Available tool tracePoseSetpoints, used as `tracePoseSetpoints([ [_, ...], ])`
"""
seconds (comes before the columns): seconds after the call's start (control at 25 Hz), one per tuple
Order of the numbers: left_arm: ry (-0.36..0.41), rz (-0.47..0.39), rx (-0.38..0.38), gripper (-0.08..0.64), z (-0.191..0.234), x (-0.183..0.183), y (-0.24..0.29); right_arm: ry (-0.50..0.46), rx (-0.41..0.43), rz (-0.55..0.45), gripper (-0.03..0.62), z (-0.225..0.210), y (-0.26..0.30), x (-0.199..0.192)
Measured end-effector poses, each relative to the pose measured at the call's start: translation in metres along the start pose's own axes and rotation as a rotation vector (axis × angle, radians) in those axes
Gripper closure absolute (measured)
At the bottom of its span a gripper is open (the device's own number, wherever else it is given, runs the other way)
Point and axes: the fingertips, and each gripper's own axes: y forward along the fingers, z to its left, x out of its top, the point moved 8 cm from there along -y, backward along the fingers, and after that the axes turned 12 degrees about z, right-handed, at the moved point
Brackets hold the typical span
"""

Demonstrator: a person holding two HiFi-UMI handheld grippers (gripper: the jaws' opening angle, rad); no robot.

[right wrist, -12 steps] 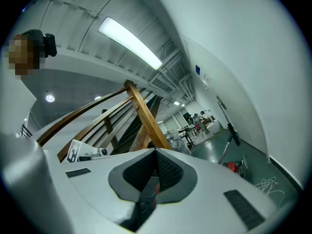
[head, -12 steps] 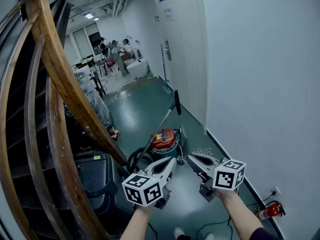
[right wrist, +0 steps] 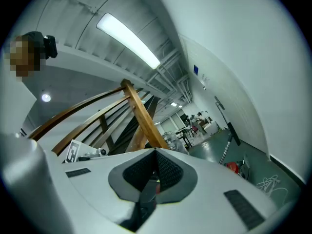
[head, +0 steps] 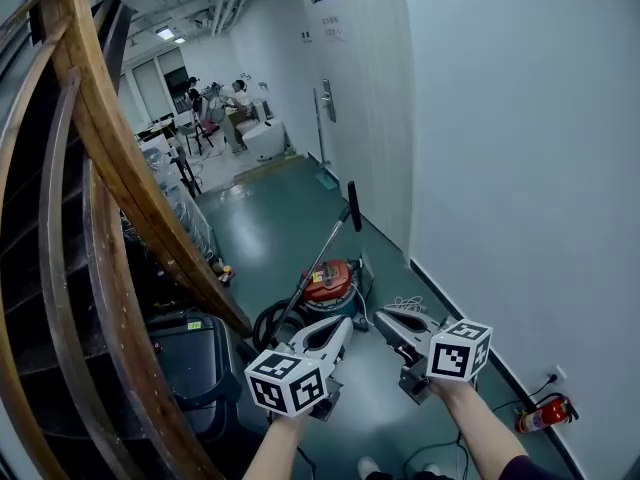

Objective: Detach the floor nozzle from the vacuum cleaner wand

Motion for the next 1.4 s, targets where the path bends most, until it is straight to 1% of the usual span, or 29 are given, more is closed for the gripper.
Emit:
tracePoseSetpoints([
  [0.16,0.005,0.017,-0.003,0.557,0.016,-0.004,-0.009,0.035,-0.023,-0.027,0.575,0.003,0.009,-0.005],
  [0.32,-0.015,0.021,0.000,0.557,0.033,-0.008,-0.012,0.042,-0.026,-0.024,0.575,0.002,0.014,-0.011],
  [0.6,-0.044,0.040,0.003,0.557,0.062,-0.011,-0.001,0.071,-0.031,-0.010,0.575,-0.022,0.031,-0.013],
  [0.72,-0.036,0.064,0.020,0.557,0.079,-0.013,0.007,0.076,-0.018,0.004,0.575,-0.034,0.049,-0.010],
  [0.84,-0.030,0.082,0.036,0.557,0.098,-0.011,0.020,0.080,-0.004,0.014,0.575,-0.050,0.067,-0.006],
  [0.92,-0.049,0.077,0.026,0.557,0.110,-0.005,0.030,0.084,0.002,0.018,0.577,-0.063,0.078,-0.001],
  [1.24,-0.082,0.061,0.002,0.557,0.155,0.026,0.079,0.084,0.013,0.029,0.577,-0.122,0.120,0.030],
  [1.4,-0.100,0.056,-0.013,0.557,0.174,0.041,0.105,0.098,0.035,0.042,0.577,-0.152,0.138,0.042],
])
